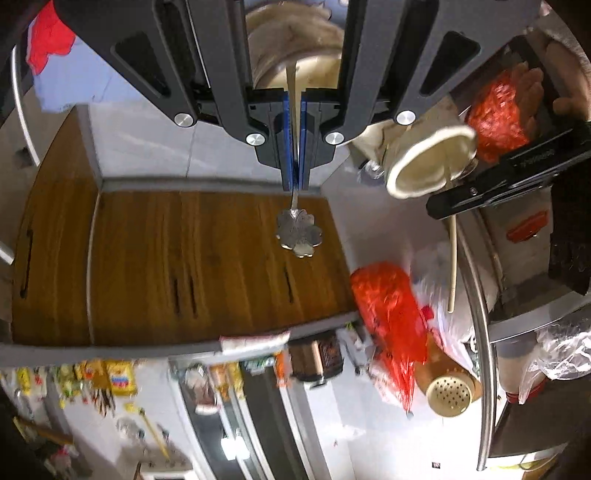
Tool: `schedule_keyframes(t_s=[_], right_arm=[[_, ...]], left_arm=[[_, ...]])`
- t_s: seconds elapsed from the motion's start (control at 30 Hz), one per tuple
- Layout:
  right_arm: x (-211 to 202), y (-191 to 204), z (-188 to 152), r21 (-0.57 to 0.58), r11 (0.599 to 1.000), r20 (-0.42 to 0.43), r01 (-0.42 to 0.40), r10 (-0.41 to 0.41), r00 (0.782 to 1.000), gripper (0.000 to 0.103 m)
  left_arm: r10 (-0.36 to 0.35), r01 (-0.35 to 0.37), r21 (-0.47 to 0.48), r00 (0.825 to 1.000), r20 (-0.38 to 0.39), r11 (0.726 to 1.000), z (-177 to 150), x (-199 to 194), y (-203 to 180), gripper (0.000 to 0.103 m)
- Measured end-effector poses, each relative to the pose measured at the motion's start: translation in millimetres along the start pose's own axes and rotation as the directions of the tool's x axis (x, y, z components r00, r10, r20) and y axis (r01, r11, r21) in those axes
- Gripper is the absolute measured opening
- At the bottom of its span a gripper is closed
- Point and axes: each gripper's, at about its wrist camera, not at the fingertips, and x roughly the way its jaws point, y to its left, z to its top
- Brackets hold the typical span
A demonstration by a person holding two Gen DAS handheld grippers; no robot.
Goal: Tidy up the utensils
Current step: 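Drop the chopstick in the larger pot while the right tool drops the spoon, then move both open tools back down to the utensil pile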
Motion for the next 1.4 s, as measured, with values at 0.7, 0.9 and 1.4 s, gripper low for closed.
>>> schedule_keyframes(t_s=[0.7,0.9,1.4], right_arm=[[-21.2,-2.2,1.7,0.049,0.998,-0.033,0.029,-0.027,0.999,0.033],[-73.9,10.7,-9.2,0.087,0.995,-0.003,0.039,-0.039,0.999,0.071],[-134.8,50.8,-84.2,-0.011,0.986,0.009,0.166,-0.166,0.986,0.098]], left_arm=[[0.071,-0.071,0.033,0.997,0.002,0.997,-3.5,-14.5,-11.7,0.044],[0.115,-0.117,0.044,0.992,0.047,0.992,-10.8,-53.9,-28.7,0.07],[0.208,-0.205,-0.081,0.978,0.02,0.975,-78.4,-112.6,-58.2,0.094]])
